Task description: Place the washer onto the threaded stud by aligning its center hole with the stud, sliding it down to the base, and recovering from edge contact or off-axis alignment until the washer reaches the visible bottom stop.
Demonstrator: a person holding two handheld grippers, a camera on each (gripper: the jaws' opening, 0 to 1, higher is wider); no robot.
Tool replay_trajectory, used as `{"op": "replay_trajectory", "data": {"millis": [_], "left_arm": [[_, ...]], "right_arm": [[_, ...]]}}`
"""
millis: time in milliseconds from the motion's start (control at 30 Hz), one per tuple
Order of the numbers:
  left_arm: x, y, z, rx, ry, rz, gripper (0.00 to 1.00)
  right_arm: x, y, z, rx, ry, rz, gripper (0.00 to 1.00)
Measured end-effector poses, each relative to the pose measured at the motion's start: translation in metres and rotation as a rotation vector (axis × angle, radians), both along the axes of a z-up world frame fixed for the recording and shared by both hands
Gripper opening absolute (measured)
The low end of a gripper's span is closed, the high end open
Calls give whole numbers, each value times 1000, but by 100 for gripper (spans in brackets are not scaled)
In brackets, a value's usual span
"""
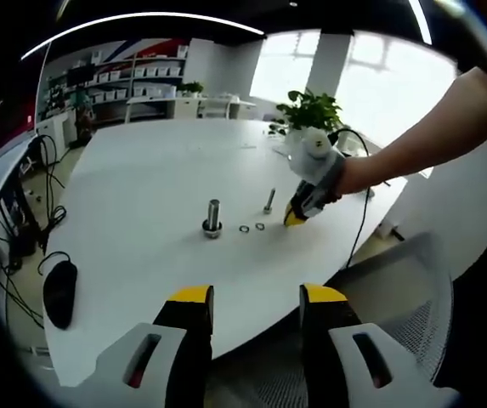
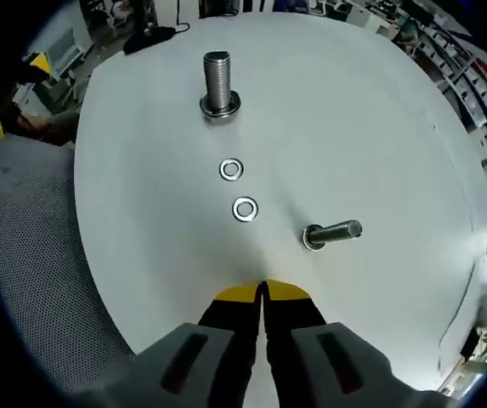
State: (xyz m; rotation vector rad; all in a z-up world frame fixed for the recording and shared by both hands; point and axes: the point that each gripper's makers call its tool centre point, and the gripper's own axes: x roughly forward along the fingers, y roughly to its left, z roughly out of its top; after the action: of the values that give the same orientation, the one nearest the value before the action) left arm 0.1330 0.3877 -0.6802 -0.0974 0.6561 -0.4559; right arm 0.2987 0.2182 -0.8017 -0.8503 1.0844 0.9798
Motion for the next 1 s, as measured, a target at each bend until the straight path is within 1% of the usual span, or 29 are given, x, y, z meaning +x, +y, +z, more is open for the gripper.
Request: {"op": "replay_trajectory", "data": {"millis": [67, 133, 200, 267, 367, 433, 600, 733, 900, 1000], "left_arm": [[-1, 0, -1, 3, 3, -1, 39], [0, 0, 0, 4, 2, -1, 39], [0, 0, 0, 2, -1, 1, 39], [0, 0, 1, 1, -3, 3, 39], [0, 0, 2, 3, -4, 3, 39], [0, 0, 2, 2, -3, 4, 39], [-2, 1, 3, -1, -7, 11, 39], [-3, 2, 3, -3, -8, 15, 39], [-4, 3, 4, -4, -10, 21, 39], [-4, 4, 3, -1, -9, 22, 39]], "right_arm": [[0, 0, 0, -3, 1, 8, 5], [-3, 2, 0, -19, 31, -20, 7], [-5, 6, 0, -23, 42, -2, 12], [-9, 20, 5, 21, 35, 15, 21], [-11, 28, 5, 6, 28, 67, 21], [-12, 33, 6, 3, 26, 80, 21], [-9, 48, 7, 19, 32, 78, 23], [-4, 51, 6, 16, 28, 85, 25], [1, 56, 7, 36, 38, 46, 26], [0, 58, 4, 38, 46, 40, 26]]}}
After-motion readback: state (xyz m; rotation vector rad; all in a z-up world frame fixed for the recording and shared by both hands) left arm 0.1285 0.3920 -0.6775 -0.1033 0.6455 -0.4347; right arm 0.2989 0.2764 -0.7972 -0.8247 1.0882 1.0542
